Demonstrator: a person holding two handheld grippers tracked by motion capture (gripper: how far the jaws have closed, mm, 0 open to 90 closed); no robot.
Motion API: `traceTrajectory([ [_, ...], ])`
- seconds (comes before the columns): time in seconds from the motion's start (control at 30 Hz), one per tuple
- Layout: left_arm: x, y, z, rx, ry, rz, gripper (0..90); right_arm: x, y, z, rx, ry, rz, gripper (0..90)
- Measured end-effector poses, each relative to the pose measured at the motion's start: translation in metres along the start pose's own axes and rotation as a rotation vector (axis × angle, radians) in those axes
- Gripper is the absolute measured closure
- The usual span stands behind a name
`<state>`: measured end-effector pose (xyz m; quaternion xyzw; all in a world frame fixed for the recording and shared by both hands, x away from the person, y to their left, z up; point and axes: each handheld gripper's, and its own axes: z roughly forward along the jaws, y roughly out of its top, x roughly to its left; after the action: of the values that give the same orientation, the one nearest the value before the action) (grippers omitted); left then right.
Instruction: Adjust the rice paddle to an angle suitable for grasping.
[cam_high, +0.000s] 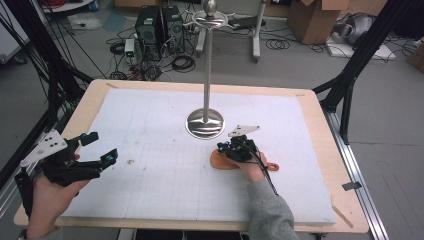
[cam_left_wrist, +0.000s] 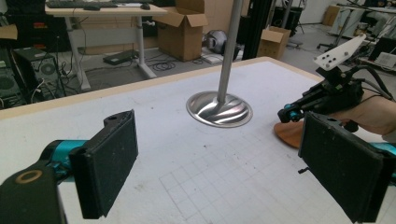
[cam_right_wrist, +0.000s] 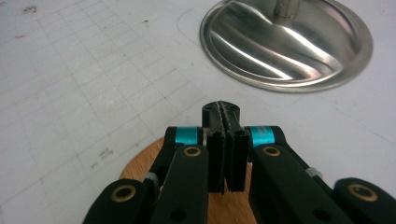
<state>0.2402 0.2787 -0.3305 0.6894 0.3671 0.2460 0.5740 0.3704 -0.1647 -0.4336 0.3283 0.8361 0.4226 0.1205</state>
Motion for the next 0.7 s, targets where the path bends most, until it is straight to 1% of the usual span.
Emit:
traceTrajectory([
  [0.1, 0.001, -0.001, -0.001, 0.002, 0.001, -0.001, 12.4, 0.002, 0.002, 0.005, 0.011, -0.002, -0.009, 89.1],
  [0.13, 0.001, -0.001, -0.001, 0.002, 0.002, -0.004, 12.4, 0.002, 0.004, 0.01, 0.014, -0.004, -0.01, 89.1],
  [0.17, 0.001, -0.001, -0.001, 0.002, 0.002, -0.004, 12.4, 0.002, 0.004, 0.01, 0.014, -0.004, -0.01, 89.1],
  [0.27, 0.001, -0.002, -0.001, 0.005, 0.002, -0.005, 12.4, 0.003, 0.008, 0.018, 0.043, -0.005, -0.002, 89.1],
  [0.33, 0.001, -0.003, -0.001, 0.006, 0.005, -0.007, 12.4, 0.006, 0.011, 0.021, 0.059, -0.006, -0.011, 89.1],
  [0.4, 0.001, -0.003, 0.0, 0.009, 0.003, -0.006, 12.4, 0.007, 0.012, 0.023, 0.061, -0.007, -0.016, 89.1],
  [0.47, 0.001, -0.003, 0.0, 0.011, 0.002, -0.007, 12.4, 0.008, 0.013, 0.028, 0.081, -0.011, -0.022, 89.1],
  [0.5, 0.001, -0.003, 0.0, 0.011, 0.002, -0.007, 12.4, 0.008, 0.013, 0.028, 0.081, -0.011, -0.022, 89.1],
  [0.53, 0.001, -0.004, 0.0, 0.011, 0.001, -0.009, 12.4, 0.006, 0.011, 0.031, 0.084, -0.007, -0.008, 89.1],
  [0.6, 0.002, -0.003, 0.0, 0.011, 0.001, -0.007, 12.4, 0.005, 0.011, 0.031, 0.084, -0.004, -0.005, 89.1],
  [0.67, 0.002, -0.004, 0.0, 0.012, 0.001, -0.008, 12.4, 0.006, 0.011, 0.029, 0.094, -0.004, -0.006, 89.1],
  [0.7, 0.003, -0.004, 0.001, 0.01, 0.0, -0.01, 12.4, 0.006, 0.011, 0.029, 0.097, -0.001, -0.016, 89.1],
])
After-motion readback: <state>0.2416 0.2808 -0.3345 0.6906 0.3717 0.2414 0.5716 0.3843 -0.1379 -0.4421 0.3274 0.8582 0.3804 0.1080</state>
